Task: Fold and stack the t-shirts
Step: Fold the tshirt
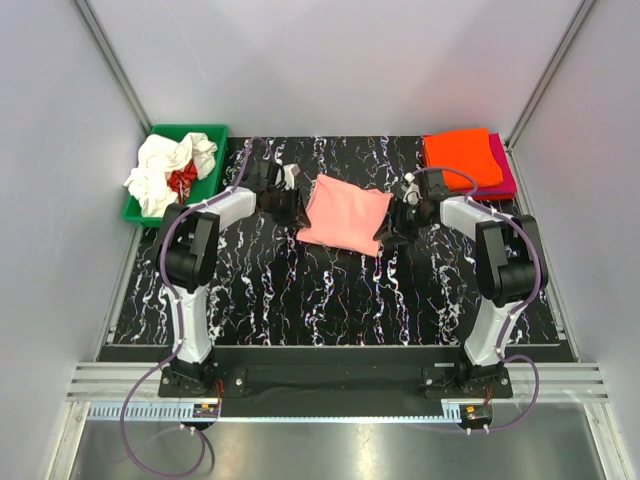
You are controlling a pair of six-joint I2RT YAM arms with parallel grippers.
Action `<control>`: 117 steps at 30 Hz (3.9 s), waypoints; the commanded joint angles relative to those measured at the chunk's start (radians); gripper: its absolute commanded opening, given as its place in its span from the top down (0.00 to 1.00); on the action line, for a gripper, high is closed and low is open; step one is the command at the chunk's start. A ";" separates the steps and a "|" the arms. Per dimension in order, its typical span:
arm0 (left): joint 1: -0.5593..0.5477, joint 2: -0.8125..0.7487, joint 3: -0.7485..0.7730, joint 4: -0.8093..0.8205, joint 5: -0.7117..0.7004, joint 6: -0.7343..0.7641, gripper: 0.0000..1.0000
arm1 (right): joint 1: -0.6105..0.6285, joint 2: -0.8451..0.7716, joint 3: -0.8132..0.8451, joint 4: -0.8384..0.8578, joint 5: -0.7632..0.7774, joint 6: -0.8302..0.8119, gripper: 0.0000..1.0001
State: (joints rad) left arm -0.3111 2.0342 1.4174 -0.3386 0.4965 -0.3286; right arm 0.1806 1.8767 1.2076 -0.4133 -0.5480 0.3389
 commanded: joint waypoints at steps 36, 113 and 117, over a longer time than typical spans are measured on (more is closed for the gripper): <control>-0.005 -0.045 0.127 0.115 0.032 -0.092 0.72 | 0.039 -0.240 -0.065 -0.004 0.221 0.089 0.68; 0.021 -0.144 -0.091 -0.080 -0.289 -0.073 0.65 | -0.050 0.421 0.708 0.045 -0.038 -0.017 0.50; 0.023 -0.135 0.026 -0.114 -0.268 -0.041 0.65 | -0.050 0.351 0.620 0.007 -0.021 0.002 0.52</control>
State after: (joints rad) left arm -0.2939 1.9457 1.3422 -0.4313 0.2535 -0.4149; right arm 0.1360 2.3581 1.8793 -0.3904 -0.5621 0.3248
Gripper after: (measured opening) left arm 0.352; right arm 0.500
